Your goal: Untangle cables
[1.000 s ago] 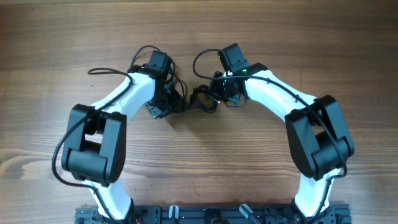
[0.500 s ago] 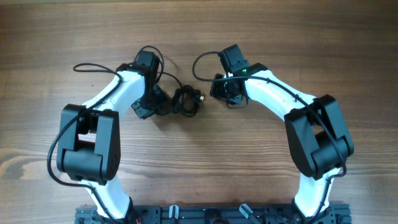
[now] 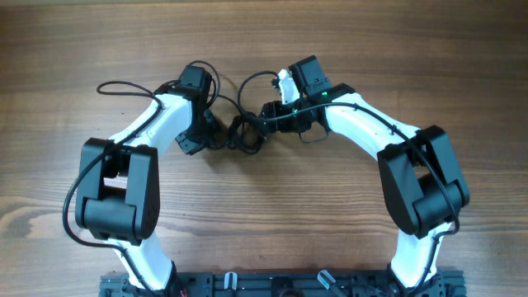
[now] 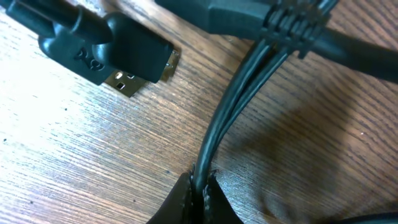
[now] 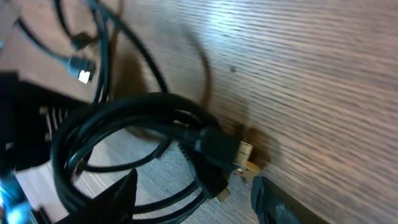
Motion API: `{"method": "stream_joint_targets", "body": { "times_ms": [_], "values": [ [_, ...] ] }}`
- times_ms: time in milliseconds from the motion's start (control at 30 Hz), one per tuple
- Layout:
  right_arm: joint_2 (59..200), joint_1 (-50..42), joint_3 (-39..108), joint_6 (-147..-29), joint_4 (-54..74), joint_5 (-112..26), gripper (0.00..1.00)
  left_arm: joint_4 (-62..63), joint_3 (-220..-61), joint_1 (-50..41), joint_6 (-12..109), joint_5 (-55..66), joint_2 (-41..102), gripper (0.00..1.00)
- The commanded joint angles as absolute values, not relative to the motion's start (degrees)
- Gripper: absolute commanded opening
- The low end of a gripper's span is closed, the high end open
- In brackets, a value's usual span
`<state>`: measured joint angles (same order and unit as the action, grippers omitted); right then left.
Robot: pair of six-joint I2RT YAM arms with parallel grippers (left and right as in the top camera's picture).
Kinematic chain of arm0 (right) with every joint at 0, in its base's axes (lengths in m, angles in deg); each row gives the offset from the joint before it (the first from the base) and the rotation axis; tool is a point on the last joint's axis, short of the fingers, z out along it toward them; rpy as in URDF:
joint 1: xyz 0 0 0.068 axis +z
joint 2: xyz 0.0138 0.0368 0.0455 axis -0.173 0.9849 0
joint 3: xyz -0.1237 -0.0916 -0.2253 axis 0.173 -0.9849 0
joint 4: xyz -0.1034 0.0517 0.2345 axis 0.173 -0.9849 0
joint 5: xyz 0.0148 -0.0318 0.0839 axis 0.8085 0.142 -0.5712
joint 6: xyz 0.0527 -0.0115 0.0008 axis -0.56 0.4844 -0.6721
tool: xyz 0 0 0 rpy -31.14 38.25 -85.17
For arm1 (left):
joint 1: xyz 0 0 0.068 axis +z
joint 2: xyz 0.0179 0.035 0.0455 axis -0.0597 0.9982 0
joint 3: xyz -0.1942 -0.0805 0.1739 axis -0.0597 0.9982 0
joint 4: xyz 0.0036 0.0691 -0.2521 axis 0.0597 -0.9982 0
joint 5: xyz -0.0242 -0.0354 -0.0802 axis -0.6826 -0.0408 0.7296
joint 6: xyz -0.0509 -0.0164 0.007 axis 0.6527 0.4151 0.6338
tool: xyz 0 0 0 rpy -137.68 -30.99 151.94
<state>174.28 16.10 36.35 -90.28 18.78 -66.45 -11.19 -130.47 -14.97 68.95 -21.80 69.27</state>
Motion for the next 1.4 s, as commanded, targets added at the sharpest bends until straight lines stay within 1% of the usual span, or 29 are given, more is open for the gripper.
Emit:
{"method": "stream_joint_targets", "body": {
  "times_ms": [0, 133, 167, 200, 233, 267, 333, 433, 500, 533, 600, 700, 767, 833, 867, 933, 1000, 1067, 1167, 1267, 1367],
  "values": [
    [174.9, 16.1, 36.3, -79.8, 19.2, -69.2, 0.62, -10.3, -130.0, -14.9, 64.9, -23.2, 69.8, 0.06],
    [174.9, 16.1, 36.3, -79.0, 19.8, -67.6, 0.62, -8.8, -130.0, -14.9, 60.7, -22.7, 69.8, 0.06],
    [174.9, 16.1, 36.3, -79.0, 20.0, -67.0, 0.64, -8.6, -130.0, -14.9, 60.1, -22.0, 69.8, 0.06],
    [174.9, 16.1, 36.3, -79.0, 20.2, -67.0, 0.66, -8.4, -130.0, -14.9, 58.4, -20.1, 69.8, 0.07],
    [174.9, 16.0, 36.3, -79.0, 20.5, -67.0, 0.7, -7.8, -130.0, -14.9, 55.4, -15.8, 69.8, 0.08],
    [174.8, 15.8, 36.3, -79.5, 20.5, -67.0, 0.7, -7.3, -130.0, -14.9, 53.8, -12.8, 69.8, 0.09],
    [174.5, 15.1, 36.3, -82.3, 20.4, -67.0, 0.69, -6.2, -130.3, -14.9, 52.8, -7.9, 69.7, 0.1],
    [173.7, 13.6, 36.3, -85.8, 20.4, -67.0, 0.65, -6.3, -132.4, -14.9, 52.4, -4.0, 69.4, 0.12],
    [172.4, 11.9, 36.3, -86.6, 20.4, -67.9, 0.65, -6.3, -134.7, -14.9, 51.5, -1.3, 69.1, 0.14],
    [171.7, 11.1, 36.3, -86.4, 20.4, -69.1, 0.65, -6.3, -136.0, -14.9, 51.5, -0.2, 69.1, 0.17],
    [170.2, 9.2, 36.3, -86.5, 20.9, -72.6, 0.65, -6.2, -138.8, -14.9, 50.2, 3.6, 69.1, 0.28],
    [169.2, 6.3, 36.3, -89.8, 22.7, -74.6, 0.65, -6.1, -140.9, -16.0, 48.6, 6.9, 69.1, 0.56],
    [169.1, 5.1, 36.3, -92.0, 24.6, -76.0, 0.65, -6.3, -141.2, -17.1, 48.6, 6.7, 69.1, 0.67],
    [169.2, 4.6, 36.3, -92.5, 26.8, -77.1, 0.64, -7.7, -141.2, -17.7, 49.0, 3.4, 69.1, 0.9],
    [169.2, 4.7, 36.3, -92.5, 27.8, -77.1, 0.62, -8.5, -141.2, -17.8, 49.0, 0.4, 69.0, 0.94],
    [169.2, 5.4, 36.2, -92.4, 30.1, -77.0, 0.56, -9.4, -141.2, -17.6, 49.1, -4.0, 68.3, 0.95],
    [169.5, 6.4, 36.2, -92.3, 32.1, -76.6, 0.54, -9.7, -141.5, -16.6, 50.3, -5.2, 66.4, 0.95],
    [169.8, 7.2, 36.2, -92.5, 33.3, -75.2, 0.51, -9.3, -141.8, -15.2, 53.5, -5.2, 63.7, 0.95],
    [170.7, 9.8, 36.2, -96.4, 33.3, -67.0, 0.43, -9.4, -141.8, -12.0, 59.7, -5.2, 58.0, 0.95],
    [172.4, 12.1, 36.2, -98.7, 33.7, -62.7, 0.43, -11.2, -141.8, -9.4, 62.4, -5.2, 54.5, 0.95],
    [174.7, 14.4, 36.2, -98.9, 34.5, -61.6, 0.43, -14.1, -141.8, -7.5, 62.4, -5.2, 53.5, 0.95]
  ]
}}
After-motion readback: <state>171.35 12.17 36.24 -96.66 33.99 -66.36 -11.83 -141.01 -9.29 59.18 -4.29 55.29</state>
